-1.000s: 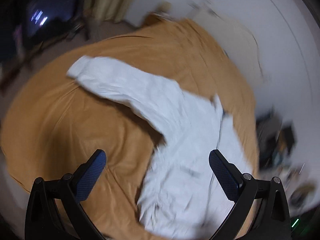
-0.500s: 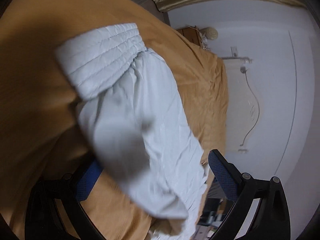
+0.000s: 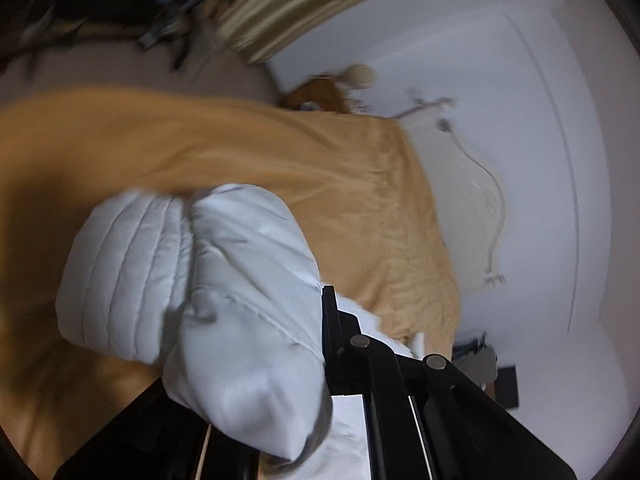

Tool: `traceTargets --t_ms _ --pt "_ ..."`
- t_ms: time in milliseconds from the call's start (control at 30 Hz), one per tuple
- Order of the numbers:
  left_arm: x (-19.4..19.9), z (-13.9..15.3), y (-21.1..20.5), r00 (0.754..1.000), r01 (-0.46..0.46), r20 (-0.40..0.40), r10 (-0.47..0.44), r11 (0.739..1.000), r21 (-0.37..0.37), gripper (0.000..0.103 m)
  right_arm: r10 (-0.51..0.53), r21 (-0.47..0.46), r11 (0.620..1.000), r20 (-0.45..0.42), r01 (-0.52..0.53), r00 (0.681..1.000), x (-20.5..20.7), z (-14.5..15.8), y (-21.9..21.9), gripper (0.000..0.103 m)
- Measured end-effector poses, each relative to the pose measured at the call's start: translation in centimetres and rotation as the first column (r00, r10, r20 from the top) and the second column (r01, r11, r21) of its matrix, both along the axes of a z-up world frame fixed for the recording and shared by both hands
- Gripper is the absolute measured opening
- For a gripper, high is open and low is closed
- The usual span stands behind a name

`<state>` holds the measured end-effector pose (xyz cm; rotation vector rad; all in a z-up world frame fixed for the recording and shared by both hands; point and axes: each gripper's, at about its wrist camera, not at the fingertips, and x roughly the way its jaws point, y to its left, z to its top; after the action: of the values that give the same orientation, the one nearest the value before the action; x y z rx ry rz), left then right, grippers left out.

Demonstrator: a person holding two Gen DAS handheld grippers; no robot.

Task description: Fold large clothes

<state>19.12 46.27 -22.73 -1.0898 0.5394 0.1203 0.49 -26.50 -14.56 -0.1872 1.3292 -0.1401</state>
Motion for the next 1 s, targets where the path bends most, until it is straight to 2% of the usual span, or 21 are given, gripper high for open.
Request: traceTargets --t_ms 133,200,267,367,500,567,667,767,800,833,867,933,967,1000 --pt "2.8 8.4 -8.4 0.986 0.084 0.140 -0.095 0.993 0.088 0.004 -0.010 0.041 0.999 0.064 0.007 0.998 -0.4 2.0 -0.7 0.103" --pt "4.6 11.5 -13.9 0.974 0.130 0.168 -0.149 0.984 0.119 0.006 -0.036 0.066 0.997 0.091 0.030 0.995 -0.7 3.0 -1.6 0.103" --pt "7.3 12.9 -19.9 0.952 0.227 0.182 -0.245 0.967 0.114 0.006 -0.073 0.116 0.992 0.122 0.059 0.990 -1.3 4.2 -3.1 0.103" --pt "11.0 12.6 -28.3 0.913 0.361 0.149 -0.380 0.922 0.139 0.007 -0.131 0.198 0.975 0.168 0.097 0.977 -2.1 5.5 -5.8 0.103" --pt "14.6 7.7 -38.7 0.847 0.516 0.052 -0.529 0.843 0.152 0.006 -0.225 0.301 0.940 0.186 0.162 0.956 -2.4 4.9 -10.2 0.103" --pt "16.0 3.7 -43.2 0.813 0.577 -0.016 -0.583 0.800 0.164 0.007 -0.253 0.332 0.924 0.159 0.189 0.954 -1.7 3.4 -12.2 0.103" --pt "16.3 -3.1 -47.7 0.770 0.638 -0.144 -0.621 0.757 0.145 0.008 -0.278 0.322 0.918 0.113 0.229 0.954 -1.0 0.6 -14.5 0.103" --pt "16.4 -10.9 -49.4 0.732 0.656 -0.293 -0.615 0.753 0.056 0.009 -0.300 0.309 0.915 0.085 0.261 0.950 -0.5 -1.9 -16.5 0.103" --pt "16.0 -13.1 -49.3 0.725 0.647 -0.311 -0.614 0.762 0.004 0.009 -0.305 0.325 0.907 0.072 0.266 0.950 -0.2 -2.6 -17.0 0.103" --pt "14.6 -15.1 -49.3 0.741 0.632 -0.264 -0.617 0.774 -0.035 0.010 -0.307 0.342 0.900 0.056 0.270 0.950 0.3 -3.1 -17.4 0.103" --pt "13.8 -15.9 -48.8 0.752 0.626 -0.221 -0.621 0.778 -0.053 0.010 -0.308 0.357 0.893 0.041 0.274 0.951 1.4 -3.6 -17.5 0.103" --pt "13.1 -16.5 -48.7 0.746 0.638 -0.198 -0.636 0.767 -0.064 0.010 -0.289 0.372 0.892 0.035 0.256 0.957 4.0 -3.9 -17.4 0.103" --pt "12.6 -16.8 -49.2 0.742 0.643 -0.197 -0.640 0.764 -0.061 0.010 -0.267 0.364 0.901 0.036 0.237 0.963 6.0 -3.8 -16.8 0.103" --pt "12.5 -17.2 -49.1 0.742 0.644 -0.191 -0.642 0.762 -0.060 0.010 -0.223 0.326 0.925 0.052 0.195 0.973 8.6 -3.5 -15.6 0.103"
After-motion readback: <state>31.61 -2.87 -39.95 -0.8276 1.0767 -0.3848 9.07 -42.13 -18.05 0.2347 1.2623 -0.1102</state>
